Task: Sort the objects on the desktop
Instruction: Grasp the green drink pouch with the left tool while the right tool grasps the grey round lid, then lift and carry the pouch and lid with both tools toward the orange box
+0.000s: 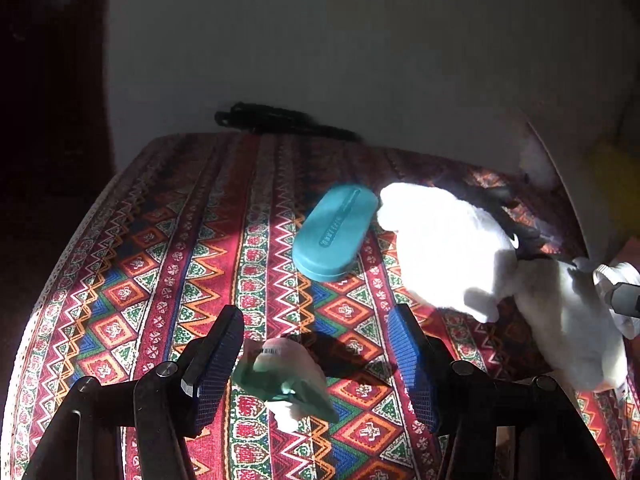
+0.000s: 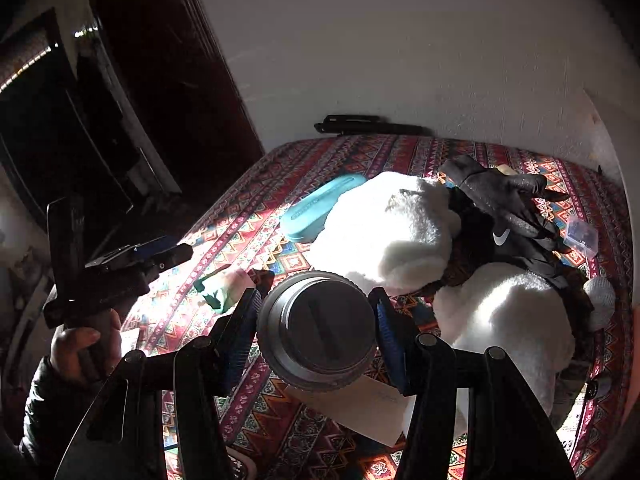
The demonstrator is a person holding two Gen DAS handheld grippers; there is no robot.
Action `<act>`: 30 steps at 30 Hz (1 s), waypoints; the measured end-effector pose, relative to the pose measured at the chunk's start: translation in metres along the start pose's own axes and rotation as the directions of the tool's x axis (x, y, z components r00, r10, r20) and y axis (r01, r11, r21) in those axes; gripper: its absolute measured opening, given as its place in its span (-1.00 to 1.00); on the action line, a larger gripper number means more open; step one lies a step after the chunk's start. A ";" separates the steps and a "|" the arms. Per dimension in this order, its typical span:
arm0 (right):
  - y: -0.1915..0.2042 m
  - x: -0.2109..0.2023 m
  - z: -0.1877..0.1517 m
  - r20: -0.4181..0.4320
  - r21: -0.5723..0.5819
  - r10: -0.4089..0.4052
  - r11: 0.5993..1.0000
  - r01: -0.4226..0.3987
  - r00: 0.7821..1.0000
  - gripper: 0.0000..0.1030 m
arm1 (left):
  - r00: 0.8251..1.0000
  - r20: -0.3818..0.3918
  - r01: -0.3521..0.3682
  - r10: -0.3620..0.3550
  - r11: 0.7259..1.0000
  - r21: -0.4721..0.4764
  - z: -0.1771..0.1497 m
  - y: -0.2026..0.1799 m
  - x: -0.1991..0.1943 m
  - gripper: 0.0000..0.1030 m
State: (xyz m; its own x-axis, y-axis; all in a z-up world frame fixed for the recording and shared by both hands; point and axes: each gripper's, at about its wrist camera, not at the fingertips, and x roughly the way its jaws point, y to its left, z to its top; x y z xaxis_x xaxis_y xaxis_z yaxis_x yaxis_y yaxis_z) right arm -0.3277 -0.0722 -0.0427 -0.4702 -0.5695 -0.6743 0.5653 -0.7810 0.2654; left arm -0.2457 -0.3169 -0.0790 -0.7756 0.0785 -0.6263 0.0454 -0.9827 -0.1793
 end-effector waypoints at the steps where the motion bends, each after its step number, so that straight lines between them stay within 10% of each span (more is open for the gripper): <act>1: 0.003 -0.003 0.000 0.005 -0.004 0.007 1.000 -0.007 1.000 0.13 | 1.000 0.002 -0.010 0.010 1.000 0.005 -0.001 -0.001 -0.004 0.22; 13: -0.002 -0.001 -0.012 -0.030 0.020 0.039 0.999 -0.039 0.999 0.14 | 0.966 -0.213 -0.161 0.145 0.985 -0.060 -0.039 0.037 0.053 0.67; 21: -0.016 0.009 -0.013 -0.056 0.040 0.049 0.998 -0.047 0.997 0.14 | 0.944 -0.304 -0.113 0.125 0.992 0.057 -0.055 0.020 0.102 1.00; 26: -0.024 0.013 -0.016 -0.073 0.045 0.040 0.998 -0.036 0.997 0.14 | 0.948 -0.287 -0.104 0.136 0.987 0.125 -0.061 0.013 0.114 0.96; 30: -0.023 0.009 -0.015 -0.063 0.041 0.041 0.998 -0.039 0.997 0.14 | 0.957 -0.260 -0.118 0.131 0.991 0.066 -0.051 0.023 0.108 0.34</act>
State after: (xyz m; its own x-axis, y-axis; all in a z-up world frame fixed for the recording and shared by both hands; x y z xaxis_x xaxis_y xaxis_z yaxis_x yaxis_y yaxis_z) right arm -0.3344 -0.0551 -0.0653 -0.4026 -0.5838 -0.7050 0.5550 -0.7682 0.3191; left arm -0.2960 -0.3223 -0.1893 -0.5727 -0.0102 -0.8197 0.0950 -0.9940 -0.0540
